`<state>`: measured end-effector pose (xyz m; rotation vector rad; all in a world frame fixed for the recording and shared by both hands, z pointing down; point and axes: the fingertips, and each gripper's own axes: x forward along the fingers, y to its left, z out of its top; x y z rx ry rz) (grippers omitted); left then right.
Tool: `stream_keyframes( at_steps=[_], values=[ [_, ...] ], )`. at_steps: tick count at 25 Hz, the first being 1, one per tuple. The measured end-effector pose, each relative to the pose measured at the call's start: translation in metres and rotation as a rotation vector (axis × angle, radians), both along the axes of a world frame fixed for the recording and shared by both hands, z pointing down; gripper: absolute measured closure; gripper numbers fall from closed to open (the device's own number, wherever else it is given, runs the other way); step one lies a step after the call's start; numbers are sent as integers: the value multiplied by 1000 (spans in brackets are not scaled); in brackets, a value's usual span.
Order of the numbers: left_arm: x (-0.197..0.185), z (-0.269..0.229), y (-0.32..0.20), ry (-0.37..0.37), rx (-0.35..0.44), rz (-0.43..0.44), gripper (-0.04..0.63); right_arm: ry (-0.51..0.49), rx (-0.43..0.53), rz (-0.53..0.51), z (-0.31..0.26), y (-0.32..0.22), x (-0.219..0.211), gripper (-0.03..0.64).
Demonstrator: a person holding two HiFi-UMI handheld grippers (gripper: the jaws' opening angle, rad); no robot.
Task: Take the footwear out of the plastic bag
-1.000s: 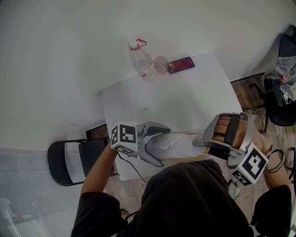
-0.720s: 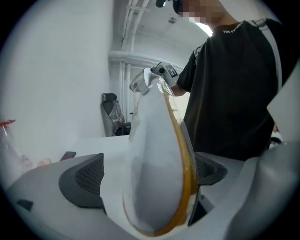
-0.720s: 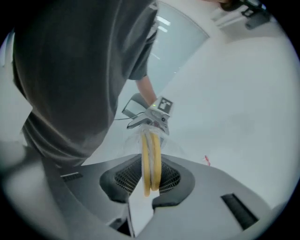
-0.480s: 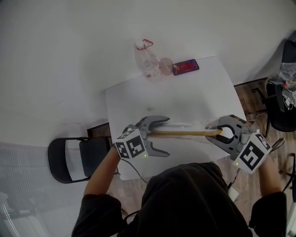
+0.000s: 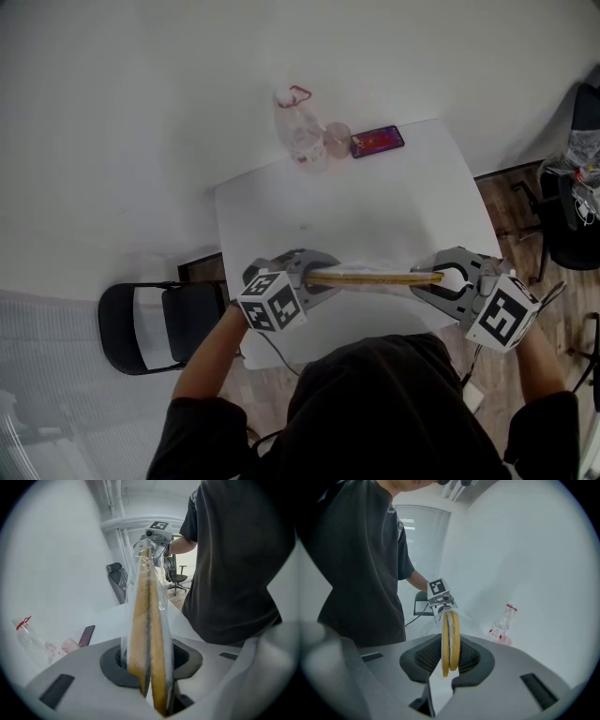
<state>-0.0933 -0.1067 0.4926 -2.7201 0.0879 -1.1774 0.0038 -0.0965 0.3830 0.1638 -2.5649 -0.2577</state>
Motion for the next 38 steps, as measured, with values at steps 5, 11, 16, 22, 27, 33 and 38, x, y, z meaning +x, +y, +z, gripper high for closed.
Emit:
stream_keyframes(
  at_steps=[5,11,16,22,27,33,38],
  values=[
    [-1,2,4,4,-25,-9,460,-5,-7,-9,0,1,-1,545],
    [-15,7,-2,5,-49,-46,462,-25,-17,-3,-8,-4,6,545],
    [-21,2,-3,36,-70,-61,466,-32,-28,1,-14,-5,9,545],
    [-26,4,-4,43,-78,-60,468,-26,-30,-10,-16,-5,13,545],
    [-25,1,-4,62,-87,-54,468,-67,-34,-2,-20,-5,16,545],
    [-37,10,-9,43,-86,-84,468,-57,-18,-9,-23,-11,23,545],
    [-52,20,-18,13,-79,-140,544,-54,-7,9,-29,-15,39,545]
  ],
)
